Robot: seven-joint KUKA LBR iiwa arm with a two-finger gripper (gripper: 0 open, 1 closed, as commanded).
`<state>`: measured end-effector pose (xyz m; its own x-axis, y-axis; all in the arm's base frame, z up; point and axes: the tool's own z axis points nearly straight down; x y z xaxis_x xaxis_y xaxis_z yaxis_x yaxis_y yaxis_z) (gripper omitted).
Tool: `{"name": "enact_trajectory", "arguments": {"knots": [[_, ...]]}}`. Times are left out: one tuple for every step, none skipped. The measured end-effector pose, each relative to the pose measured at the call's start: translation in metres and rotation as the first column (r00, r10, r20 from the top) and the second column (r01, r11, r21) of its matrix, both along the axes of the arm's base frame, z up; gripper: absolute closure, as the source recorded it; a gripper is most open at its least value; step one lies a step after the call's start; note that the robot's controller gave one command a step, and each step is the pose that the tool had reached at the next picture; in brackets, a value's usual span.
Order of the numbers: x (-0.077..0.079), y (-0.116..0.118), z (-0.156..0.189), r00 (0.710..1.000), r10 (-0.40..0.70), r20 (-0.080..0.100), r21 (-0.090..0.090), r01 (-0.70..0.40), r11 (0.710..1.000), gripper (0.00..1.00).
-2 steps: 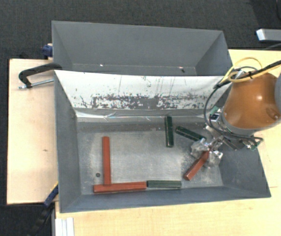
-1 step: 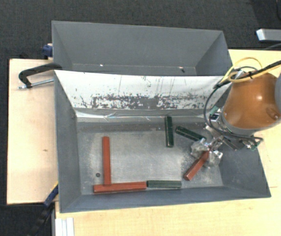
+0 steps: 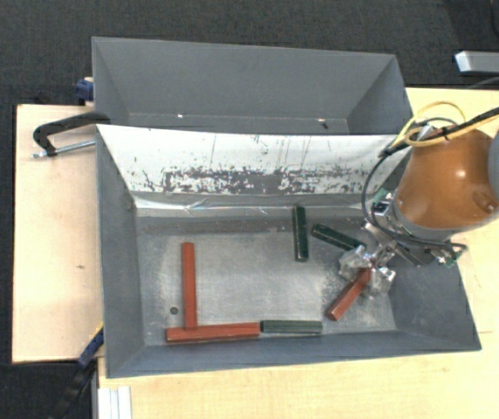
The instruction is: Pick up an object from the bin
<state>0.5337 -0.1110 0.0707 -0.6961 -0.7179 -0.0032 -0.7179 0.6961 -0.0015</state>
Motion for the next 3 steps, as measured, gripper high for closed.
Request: {"name": "enact_trajectory", "arguments": {"knots": [[0.0,0.0,0.0,1.0,0.0,0.0,0.0,0.0,1.0,1.0],[0.0,0.0,0.0,1.0,0.0,0.0,0.0,0.0,1.0,1.0],[0.0,0.0,0.0,1.0,0.0,0.001,0.0,0.0,1.0,1.0]]}}
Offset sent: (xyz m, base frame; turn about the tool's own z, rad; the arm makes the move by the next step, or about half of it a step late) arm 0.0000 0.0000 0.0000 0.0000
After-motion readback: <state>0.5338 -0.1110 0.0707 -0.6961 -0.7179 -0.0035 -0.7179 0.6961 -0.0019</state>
